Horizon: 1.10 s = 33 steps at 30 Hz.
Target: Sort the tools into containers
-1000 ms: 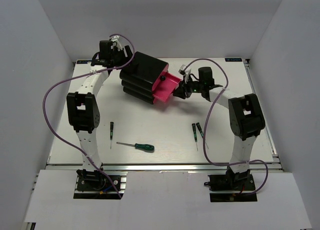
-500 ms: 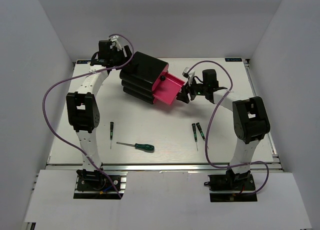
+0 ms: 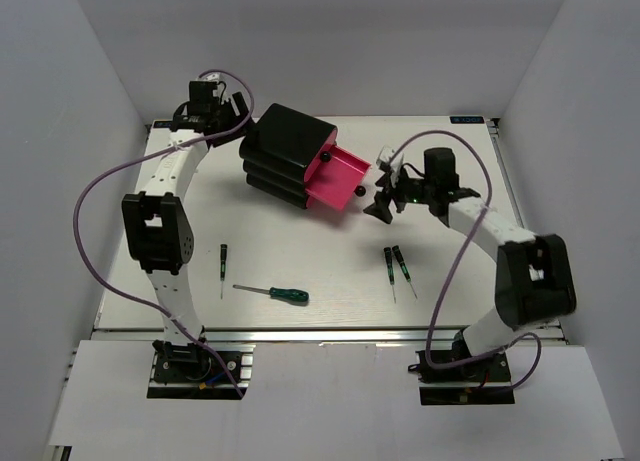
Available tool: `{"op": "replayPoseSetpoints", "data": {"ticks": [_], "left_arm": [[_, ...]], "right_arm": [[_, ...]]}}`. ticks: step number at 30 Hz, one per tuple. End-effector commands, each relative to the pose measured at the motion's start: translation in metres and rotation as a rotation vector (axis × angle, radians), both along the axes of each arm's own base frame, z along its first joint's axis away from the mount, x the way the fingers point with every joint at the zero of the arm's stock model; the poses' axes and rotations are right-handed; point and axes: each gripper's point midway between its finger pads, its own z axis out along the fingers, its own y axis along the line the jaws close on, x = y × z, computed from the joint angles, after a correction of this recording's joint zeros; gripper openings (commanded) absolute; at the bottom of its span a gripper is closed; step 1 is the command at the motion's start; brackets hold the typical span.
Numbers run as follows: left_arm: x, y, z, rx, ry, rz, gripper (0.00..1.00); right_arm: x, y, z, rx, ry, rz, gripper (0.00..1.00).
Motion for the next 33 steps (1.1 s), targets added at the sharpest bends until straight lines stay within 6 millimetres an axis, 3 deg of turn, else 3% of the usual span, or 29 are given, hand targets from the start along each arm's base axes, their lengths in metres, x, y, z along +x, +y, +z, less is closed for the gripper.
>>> {"op": "replayPoseSetpoints", "data": {"ticks": [1,2,3,4,5,6,7,8,9,10,11,12,13,14,15,16,17,21,28,33], "left_arm": [[-0.041,0.039,0.027,0.076,0.032,0.193,0.85],[-0.050,0.042,0.030,0.063,0.041,0.233,0.84],[-0.065,0.046,0.056,0.052,-0.011,0.253,0.84],[-0.081,0.051,0.038,0.061,0.027,0.280,0.83],[-0.089,0.052,0.044,0.046,0.004,0.295,0.79],[-0.108,0.053,0.068,0.005,-0.050,0.315,0.75],[-0.119,0.052,0.068,-0.009,-0.053,0.318,0.71],[-0.137,0.052,0.047,-0.025,0.001,0.337,0.66],[-0.148,0.053,0.044,-0.033,0.010,0.345,0.58],[-0.166,0.053,0.057,-0.050,-0.016,0.349,0.53],[-0.186,0.056,0.033,-0.045,0.050,0.370,0.48],[-0.197,0.058,0.028,-0.042,0.061,0.380,0.46],[-0.214,0.061,0.036,-0.043,0.038,0.391,0.47],[-0.233,0.065,0.015,-0.023,0.100,0.414,0.48],[-0.243,0.071,0.013,-0.009,0.103,0.437,0.51],[-0.252,0.073,0.011,-0.004,0.108,0.443,0.61],[-0.266,0.074,0.014,-0.005,0.103,0.447,0.64],[-0.299,0.079,-0.003,0.007,0.152,0.470,0.67],[-0.325,0.080,-0.005,-0.011,0.149,0.481,0.69],[-0.336,0.084,-0.008,0.009,0.168,0.493,0.70]], "right_arm": [[-0.051,-0.001,0.017,-0.011,-0.235,0.181,0.89],[-0.064,0.003,0.019,-0.011,-0.305,0.216,0.89],[-0.077,0.007,0.031,-0.016,-0.401,0.252,0.89],[-0.101,0.019,0.016,-0.043,-0.424,0.347,0.89],[-0.114,0.024,0.014,-0.043,-0.413,0.393,0.87],[-0.134,0.034,0.012,-0.017,-0.370,0.472,0.82],[-0.168,0.045,-0.001,-0.025,-0.257,0.570,0.72],[-0.179,0.056,0.005,-0.017,-0.219,0.601,0.47],[-0.188,0.065,-0.005,-0.048,-0.166,0.611,0.39],[-0.213,0.085,-0.007,-0.052,-0.157,0.679,0.37],[-0.223,0.093,-0.010,-0.060,-0.116,0.680,0.38],[-0.225,0.101,-0.021,-0.105,-0.108,0.655,0.40],[-0.242,0.117,-0.024,-0.117,-0.104,0.689,0.45],[-0.242,0.129,-0.017,-0.118,-0.113,0.690,0.53],[-0.243,0.137,-0.030,-0.155,-0.040,0.665,0.56],[-0.251,0.147,-0.030,-0.162,-0.015,0.681,0.60],[-0.252,0.152,-0.033,-0.176,0.015,0.676,0.66],[-0.240,0.181,-0.045,-0.229,0.069,0.576,0.67],[-0.224,0.202,-0.073,-0.303,0.132,0.481,0.66],[-0.222,0.205,-0.099,-0.376,0.187,0.389,0.62]]}}
